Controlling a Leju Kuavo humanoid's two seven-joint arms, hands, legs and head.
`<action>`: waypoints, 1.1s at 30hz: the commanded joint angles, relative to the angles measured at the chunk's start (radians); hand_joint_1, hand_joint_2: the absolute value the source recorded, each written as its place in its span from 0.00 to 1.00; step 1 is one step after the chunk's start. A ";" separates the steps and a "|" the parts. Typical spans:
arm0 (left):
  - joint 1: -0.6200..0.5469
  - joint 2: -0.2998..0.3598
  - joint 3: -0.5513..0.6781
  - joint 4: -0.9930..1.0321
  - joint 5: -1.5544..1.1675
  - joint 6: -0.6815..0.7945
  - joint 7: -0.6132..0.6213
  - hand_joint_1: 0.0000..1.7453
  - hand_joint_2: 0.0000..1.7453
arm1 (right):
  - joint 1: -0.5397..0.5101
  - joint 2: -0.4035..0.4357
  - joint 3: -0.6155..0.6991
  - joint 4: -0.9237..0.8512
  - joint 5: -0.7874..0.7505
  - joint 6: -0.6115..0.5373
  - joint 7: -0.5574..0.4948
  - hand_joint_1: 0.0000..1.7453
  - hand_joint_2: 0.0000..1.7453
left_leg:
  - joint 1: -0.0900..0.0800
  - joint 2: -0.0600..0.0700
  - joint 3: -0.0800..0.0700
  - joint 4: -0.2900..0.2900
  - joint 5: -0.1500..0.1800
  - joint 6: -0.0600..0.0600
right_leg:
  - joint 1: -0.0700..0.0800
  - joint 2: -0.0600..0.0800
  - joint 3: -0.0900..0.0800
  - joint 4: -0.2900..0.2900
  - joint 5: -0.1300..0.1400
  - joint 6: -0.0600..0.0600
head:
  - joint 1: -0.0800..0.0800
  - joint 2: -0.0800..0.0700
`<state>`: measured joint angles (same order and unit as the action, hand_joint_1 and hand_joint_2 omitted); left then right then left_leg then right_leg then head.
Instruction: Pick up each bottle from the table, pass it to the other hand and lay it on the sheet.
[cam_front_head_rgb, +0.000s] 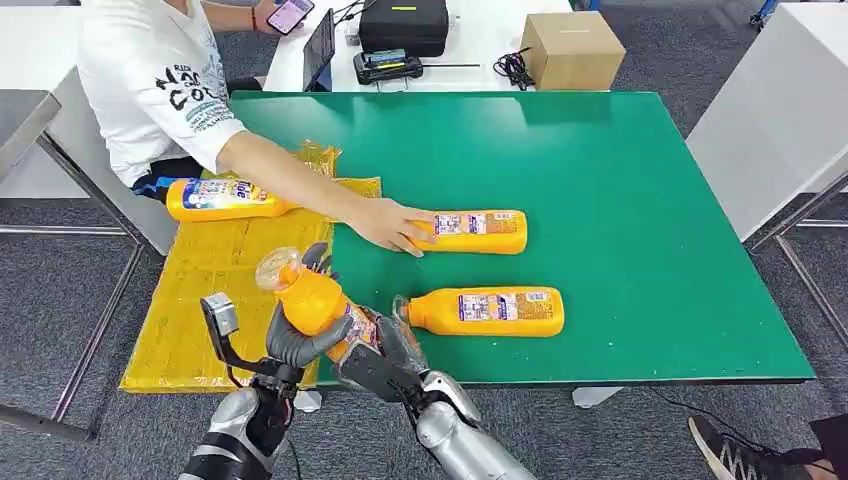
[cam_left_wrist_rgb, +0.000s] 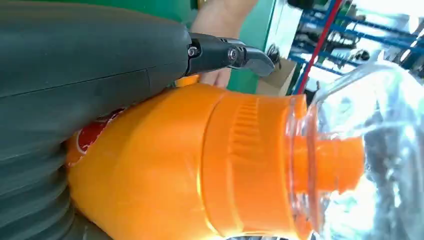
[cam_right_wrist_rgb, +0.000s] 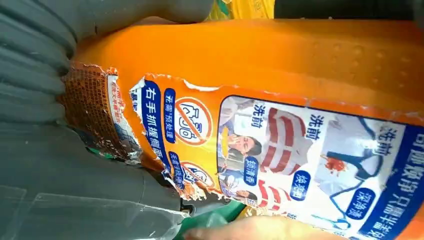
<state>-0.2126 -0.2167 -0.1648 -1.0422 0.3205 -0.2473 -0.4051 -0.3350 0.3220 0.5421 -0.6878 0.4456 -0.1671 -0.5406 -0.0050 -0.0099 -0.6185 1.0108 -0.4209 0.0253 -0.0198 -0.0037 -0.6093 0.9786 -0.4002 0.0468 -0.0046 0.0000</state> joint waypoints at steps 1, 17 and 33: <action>-0.055 0.027 -0.033 0.046 0.005 -0.111 0.035 1.00 1.00 | -0.025 -0.017 0.034 0.068 0.011 0.000 0.002 1.00 1.00 | 0.002 -0.001 0.006 0.000 -0.002 -0.002 | 0.003 -0.002 0.007 0.000 -0.003 -0.003 | 0.000 0.000; -0.050 0.035 -0.040 0.035 -0.004 -0.140 0.036 1.00 1.00 | -0.027 -0.020 -0.004 0.041 0.028 -0.043 0.012 1.00 1.00 | 0.001 -0.001 0.003 0.000 -0.001 -0.001 | 0.001 -0.002 0.003 -0.001 -0.001 -0.002 | 0.000 0.000; -0.058 0.047 0.059 -0.105 -0.226 0.182 -0.070 1.00 1.00 | 0.040 -0.035 -0.155 -0.275 -0.097 -0.117 0.022 0.00 0.00 | 0.002 -0.001 0.003 0.001 -0.002 -0.002 | 0.002 -0.001 0.004 0.000 -0.002 -0.002 | 0.000 0.000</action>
<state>-0.2239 -0.1965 -0.1579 -1.1159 0.2181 -0.2387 -0.4269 -0.3155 0.3227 0.4791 -0.7846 0.4044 -0.2735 -0.5146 -0.0050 -0.0102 -0.6186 1.0108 -0.4208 0.0254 -0.0199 -0.0037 -0.6093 0.9787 -0.4001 0.0469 -0.0046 0.0000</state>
